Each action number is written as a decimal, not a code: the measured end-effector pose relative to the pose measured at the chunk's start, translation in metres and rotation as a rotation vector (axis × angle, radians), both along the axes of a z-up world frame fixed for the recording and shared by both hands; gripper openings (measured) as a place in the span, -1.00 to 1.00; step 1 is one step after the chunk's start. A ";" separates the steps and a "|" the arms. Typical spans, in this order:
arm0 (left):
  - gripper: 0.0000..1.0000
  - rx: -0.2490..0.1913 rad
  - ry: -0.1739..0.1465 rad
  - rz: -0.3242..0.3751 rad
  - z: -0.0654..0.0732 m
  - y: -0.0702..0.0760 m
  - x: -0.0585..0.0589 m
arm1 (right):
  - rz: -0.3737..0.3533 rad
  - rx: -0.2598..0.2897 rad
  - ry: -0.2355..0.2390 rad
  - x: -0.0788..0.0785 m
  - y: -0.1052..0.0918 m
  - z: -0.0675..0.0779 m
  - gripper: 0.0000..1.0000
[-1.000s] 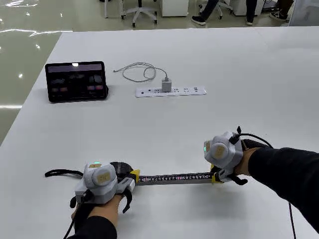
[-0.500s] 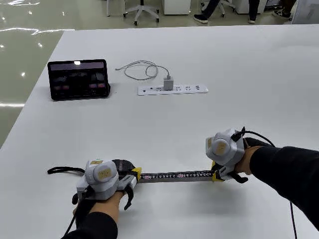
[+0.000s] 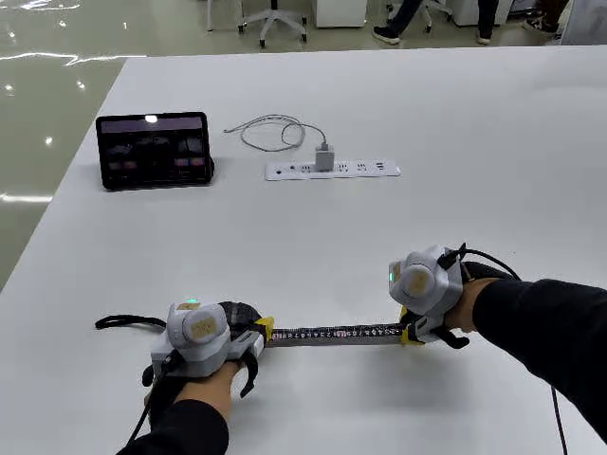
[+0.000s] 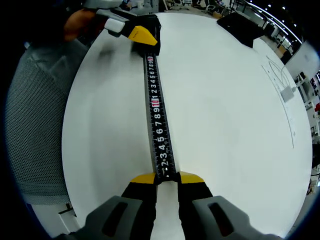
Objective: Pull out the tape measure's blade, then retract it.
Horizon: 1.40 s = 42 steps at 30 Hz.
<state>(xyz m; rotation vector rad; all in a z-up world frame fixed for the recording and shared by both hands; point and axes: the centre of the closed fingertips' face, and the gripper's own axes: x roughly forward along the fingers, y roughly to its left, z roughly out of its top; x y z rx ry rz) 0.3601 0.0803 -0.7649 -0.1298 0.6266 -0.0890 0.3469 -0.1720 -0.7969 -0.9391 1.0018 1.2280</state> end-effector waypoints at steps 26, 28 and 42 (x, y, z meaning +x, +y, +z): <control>0.27 -0.008 0.013 0.006 0.000 -0.001 -0.001 | 0.024 0.060 -0.002 -0.001 0.037 -0.002 -0.78; 0.27 -0.011 0.013 0.008 0.000 -0.001 0.000 | 0.026 0.063 -0.001 -0.002 0.040 -0.002 -0.78; 0.27 -0.011 0.012 0.013 0.000 -0.002 0.000 | 0.046 0.082 0.005 -0.002 0.049 0.000 -0.79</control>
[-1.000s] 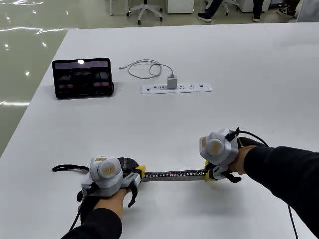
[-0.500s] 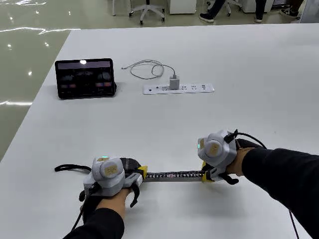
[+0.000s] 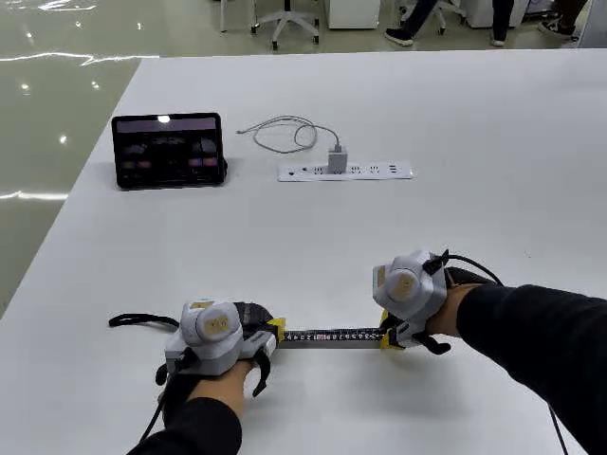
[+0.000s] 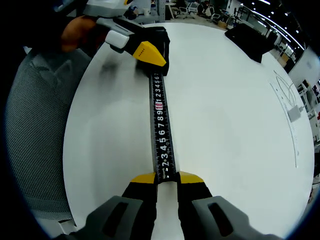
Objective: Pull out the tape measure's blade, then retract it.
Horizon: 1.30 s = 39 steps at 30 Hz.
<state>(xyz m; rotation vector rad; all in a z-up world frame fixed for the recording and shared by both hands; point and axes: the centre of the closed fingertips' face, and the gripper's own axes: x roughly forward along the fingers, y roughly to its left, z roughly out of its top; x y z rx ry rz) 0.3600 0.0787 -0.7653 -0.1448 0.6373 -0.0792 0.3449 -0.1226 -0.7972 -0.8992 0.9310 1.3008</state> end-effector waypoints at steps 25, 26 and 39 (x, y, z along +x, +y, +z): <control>0.27 -0.011 0.011 0.001 -0.001 0.001 0.001 | -0.019 0.046 -0.012 -0.004 0.015 0.004 -0.79; 0.27 -0.012 0.011 0.001 -0.002 0.001 0.001 | -0.029 0.047 -0.011 -0.003 0.016 0.004 -0.79; 0.26 -0.016 0.015 -0.003 -0.001 0.001 0.001 | -0.033 0.067 -0.003 -0.001 0.025 0.002 -0.79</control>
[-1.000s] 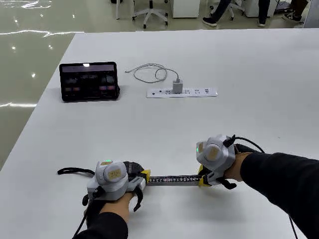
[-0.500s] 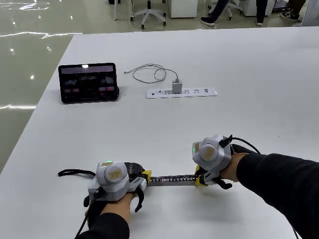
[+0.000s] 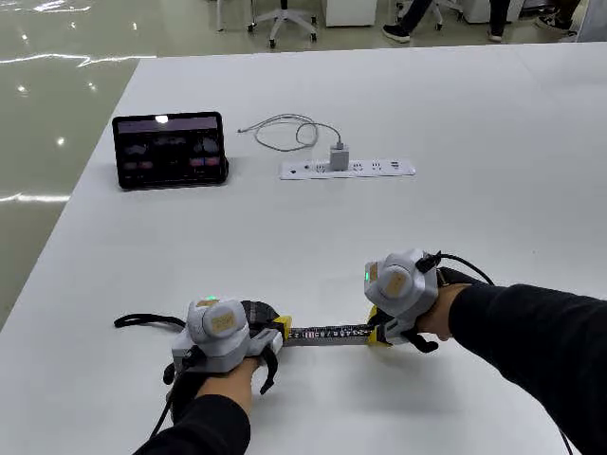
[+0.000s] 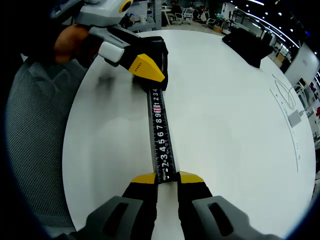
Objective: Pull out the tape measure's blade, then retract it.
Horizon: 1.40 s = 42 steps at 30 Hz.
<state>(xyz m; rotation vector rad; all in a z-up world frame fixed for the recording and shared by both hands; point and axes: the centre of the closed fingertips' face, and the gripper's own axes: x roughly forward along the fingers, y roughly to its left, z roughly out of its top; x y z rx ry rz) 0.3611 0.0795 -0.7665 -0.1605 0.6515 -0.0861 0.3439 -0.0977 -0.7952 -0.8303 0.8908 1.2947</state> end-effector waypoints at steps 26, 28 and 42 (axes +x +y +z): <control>0.24 -0.011 0.016 -0.010 0.000 0.000 -0.001 | -0.036 0.101 -0.001 -0.002 0.044 0.001 -0.79; 0.24 -0.010 0.017 -0.010 0.000 0.000 -0.001 | -0.037 0.103 -0.001 -0.002 0.046 0.001 -0.79; 0.24 -0.020 0.026 -0.007 -0.001 0.001 -0.001 | -0.026 0.121 0.015 0.001 0.052 0.000 -0.79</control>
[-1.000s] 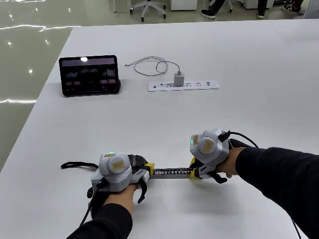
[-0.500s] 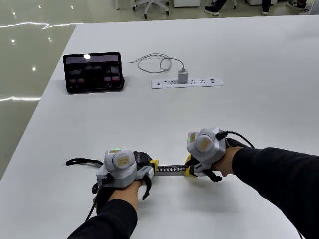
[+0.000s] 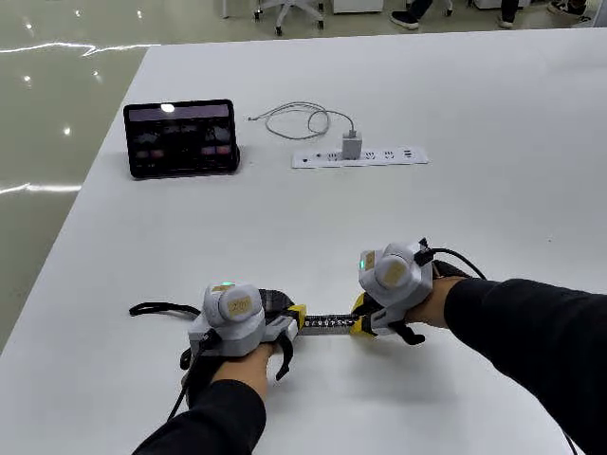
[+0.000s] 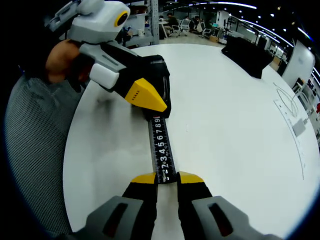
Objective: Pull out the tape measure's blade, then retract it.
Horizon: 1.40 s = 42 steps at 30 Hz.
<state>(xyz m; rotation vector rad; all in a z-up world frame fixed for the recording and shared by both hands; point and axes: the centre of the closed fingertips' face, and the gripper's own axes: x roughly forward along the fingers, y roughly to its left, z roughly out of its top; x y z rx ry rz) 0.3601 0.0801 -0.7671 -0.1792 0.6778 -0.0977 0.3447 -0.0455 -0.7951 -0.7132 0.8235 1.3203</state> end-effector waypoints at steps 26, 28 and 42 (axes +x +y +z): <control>0.24 -0.021 0.012 -0.015 0.000 -0.001 -0.001 | 0.004 0.002 0.009 0.003 0.031 -0.003 -0.80; 0.24 -0.023 0.013 -0.014 0.000 -0.001 -0.001 | 0.006 0.006 0.008 0.003 0.034 -0.002 -0.80; 0.24 -0.032 0.017 -0.008 -0.001 0.000 0.000 | 0.000 0.011 0.013 0.005 0.044 0.001 -0.79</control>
